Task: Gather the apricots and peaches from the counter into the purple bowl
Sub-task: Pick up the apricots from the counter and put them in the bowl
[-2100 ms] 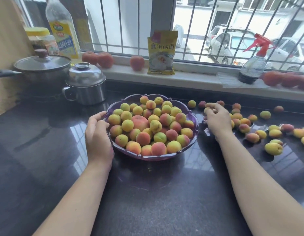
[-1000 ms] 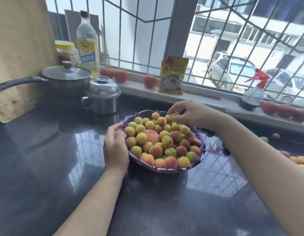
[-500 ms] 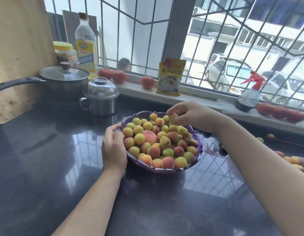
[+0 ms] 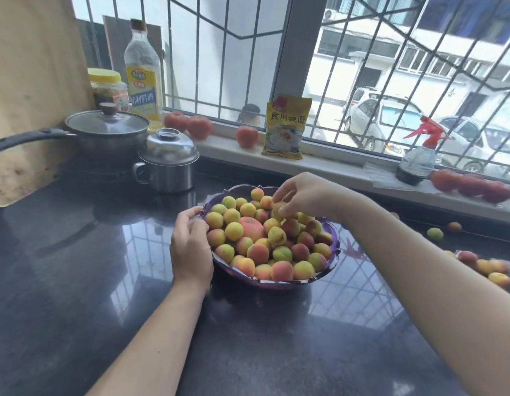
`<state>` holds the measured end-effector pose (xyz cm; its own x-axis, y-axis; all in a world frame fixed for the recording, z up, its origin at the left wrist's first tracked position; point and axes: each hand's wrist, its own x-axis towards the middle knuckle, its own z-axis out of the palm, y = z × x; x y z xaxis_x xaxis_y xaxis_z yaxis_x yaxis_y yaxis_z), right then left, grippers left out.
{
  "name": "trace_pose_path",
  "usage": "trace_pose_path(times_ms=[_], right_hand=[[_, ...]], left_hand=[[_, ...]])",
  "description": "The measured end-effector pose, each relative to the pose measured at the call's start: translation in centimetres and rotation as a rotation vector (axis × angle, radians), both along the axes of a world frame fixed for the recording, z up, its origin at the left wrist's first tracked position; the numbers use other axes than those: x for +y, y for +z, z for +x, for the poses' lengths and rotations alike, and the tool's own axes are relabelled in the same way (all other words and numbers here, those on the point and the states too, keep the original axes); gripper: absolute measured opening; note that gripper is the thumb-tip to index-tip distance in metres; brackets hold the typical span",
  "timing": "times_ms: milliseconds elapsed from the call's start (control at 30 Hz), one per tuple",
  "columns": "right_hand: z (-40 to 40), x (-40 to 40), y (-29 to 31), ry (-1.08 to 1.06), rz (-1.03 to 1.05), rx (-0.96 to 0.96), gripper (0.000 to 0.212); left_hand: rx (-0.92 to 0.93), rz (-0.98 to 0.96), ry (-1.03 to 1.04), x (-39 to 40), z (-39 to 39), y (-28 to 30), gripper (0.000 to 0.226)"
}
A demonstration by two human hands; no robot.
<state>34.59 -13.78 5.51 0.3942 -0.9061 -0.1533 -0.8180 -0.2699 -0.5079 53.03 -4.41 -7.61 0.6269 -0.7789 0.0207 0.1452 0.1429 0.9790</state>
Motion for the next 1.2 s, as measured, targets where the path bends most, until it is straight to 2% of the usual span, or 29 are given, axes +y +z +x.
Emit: trace_pose_path(times_ms=[233, 367, 500, 667, 767, 900, 967, 1067, 1200], right_hand=[[1.5, -0.6, -0.8, -0.031, -0.117, 0.206, 0.015], [1.5, -0.7, -1.3, -0.019, -0.198, 0.303, 0.022], [1.2, -0.6, -1.4, -0.004, -0.253, 0.292, 0.020], [1.0, -0.4, -1.9, 0.008, -0.319, 0.258, 0.017], [0.0, -0.3, -2.2, 0.008, -0.367, 0.127, 0.017], [-3.7, -1.0, -2.8, -0.220, -0.607, -0.215, 0.019], [-6.5, -1.7, -4.1, -0.393, -0.617, -0.279, 0.018], [-9.7, -2.5, -8.0, -0.575, -0.505, -0.183, 0.026], [-10.7, -2.6, -12.8, -0.558, -0.440, -0.043, 0.038]], left_hand=[[0.006, -0.001, 0.013, -0.2, 0.1, -0.3, 0.032], [0.004, -0.011, 0.012, -0.1, 0.0, -0.1, 0.034], [-0.006, -0.016, 0.011, -0.1, 0.0, -0.2, 0.042], [0.003, -0.010, 0.010, -0.3, 0.1, -0.4, 0.036], [-0.005, -0.015, 0.010, -0.3, 0.1, -0.4, 0.035], [-0.002, -0.016, 0.011, -0.4, 0.2, -0.7, 0.036], [0.004, -0.015, 0.010, -0.5, 0.3, -0.8, 0.035], [0.009, -0.019, 0.010, -0.8, 0.3, -1.0, 0.035], [0.007, -0.024, 0.015, -0.7, 0.3, -0.8, 0.038]])
